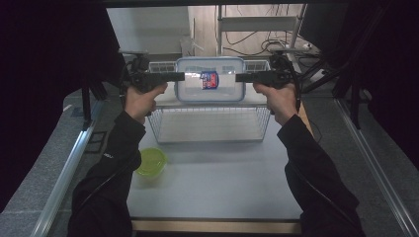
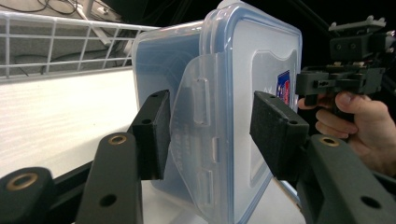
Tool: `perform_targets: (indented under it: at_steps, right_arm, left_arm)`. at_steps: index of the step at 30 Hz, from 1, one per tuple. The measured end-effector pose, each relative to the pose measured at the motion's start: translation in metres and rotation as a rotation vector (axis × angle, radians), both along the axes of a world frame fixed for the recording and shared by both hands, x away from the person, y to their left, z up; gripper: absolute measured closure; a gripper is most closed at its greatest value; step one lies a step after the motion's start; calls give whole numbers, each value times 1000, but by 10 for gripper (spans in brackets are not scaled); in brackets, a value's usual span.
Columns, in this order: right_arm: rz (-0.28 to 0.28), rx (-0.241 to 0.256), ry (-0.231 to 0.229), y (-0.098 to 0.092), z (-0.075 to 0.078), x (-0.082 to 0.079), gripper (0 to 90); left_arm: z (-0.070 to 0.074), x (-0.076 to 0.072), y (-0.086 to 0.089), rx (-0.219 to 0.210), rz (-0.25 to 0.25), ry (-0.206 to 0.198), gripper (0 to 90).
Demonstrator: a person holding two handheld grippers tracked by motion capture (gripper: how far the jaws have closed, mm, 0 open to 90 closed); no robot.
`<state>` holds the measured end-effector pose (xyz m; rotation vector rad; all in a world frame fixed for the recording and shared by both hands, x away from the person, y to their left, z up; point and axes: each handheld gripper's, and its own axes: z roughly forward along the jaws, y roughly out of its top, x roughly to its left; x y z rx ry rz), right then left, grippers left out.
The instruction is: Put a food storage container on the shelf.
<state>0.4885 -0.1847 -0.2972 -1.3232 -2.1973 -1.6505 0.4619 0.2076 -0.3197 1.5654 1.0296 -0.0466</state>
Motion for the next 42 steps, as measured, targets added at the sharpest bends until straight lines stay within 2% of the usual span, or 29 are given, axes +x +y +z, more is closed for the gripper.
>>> perform_targets:
  at_steps: [5,8,9,10,11,12,13,15,17,19,21,22,23,24,26,27,28,29,30,32,34,36,39,40,41,42]
  right_arm:
    - [-17,58,49,-3,-4,9,530]
    - [-26,44,53,-2,-4,13,502]
    - [-32,33,59,-1,-4,17,497]
    - [-32,33,59,-1,-4,17,497]
    - [-30,-6,68,2,-2,21,474]
    - [-30,-6,68,2,-2,21,474]
    - [-43,-49,34,0,-3,20,469]
    - [-58,-14,36,-7,-3,23,496]
    - [-73,-14,25,-11,-3,23,503]
    - [-87,-37,24,-14,-6,24,499]
    - [-83,-10,29,-17,-10,24,498]
    - [-83,-10,29,-17,-10,24,498]
    - [-81,-8,23,-18,-10,23,498]
    - [-78,-20,-13,-17,-11,19,507]
    - [-69,-44,-58,-16,-10,14,537]
    - [-69,-55,-79,-16,-9,11,567]
    - [-69,-55,-79,-16,-9,11,567]
    - [-63,-88,-121,-15,-7,4,616]
    - [-61,-100,-135,-14,-6,1,654]
    - [-87,-153,-174,-13,-5,-6,745]
    - [-94,-199,-197,-11,-6,-11,816]
    - [-96,-232,-191,-8,-9,-12,852]
    - [-99,-262,-165,-3,-17,-10,864]
    - [-97,-261,-159,-2,-19,-8,864]
    - [-95,-256,-155,0,-21,-7,864]
    - [-94,-250,-151,1,-22,-6,864]
  left_arm:
    - [-1,6,-1,-14,22,17,489]
    - [1,9,-3,9,23,34,478]
    - [7,15,-5,68,61,47,472]
    - [7,15,-5,68,61,47,467]
    - [11,13,-10,164,107,-2,499]
    - [11,13,-10,164,107,-2,494]
    - [9,14,-13,207,104,15,465]
    - [8,13,-12,192,119,-19,477]
    - [5,12,-13,189,137,-19,470]
    - [3,11,-14,208,133,-28,457]
    - [4,7,-13,210,145,-66,430]
    - [4,7,-13,210,145,-66,422]
    - [5,4,-12,205,144,-83,422]
    - [6,0,-10,200,145,-107,419]
    - [5,-4,-7,208,137,-128,425]
    - [5,-7,-6,213,140,-141,433]
    - [5,-7,-6,213,140,-141,451]
    - [3,-10,-2,227,148,-164,477]
    - [2,-12,0,245,171,-175,512]
    - [-1,-12,5,268,218,-177,596]
    - [-5,-10,8,270,259,-157,678]
    - [-11,-5,8,277,269,-131,731]
    - [-19,2,2,311,278,-103,761]
    - [-19,2,-1,339,289,-108,772]
    - [-19,2,-2,341,279,-114,772]
    - [-19,3,-4,322,258,-100,772]
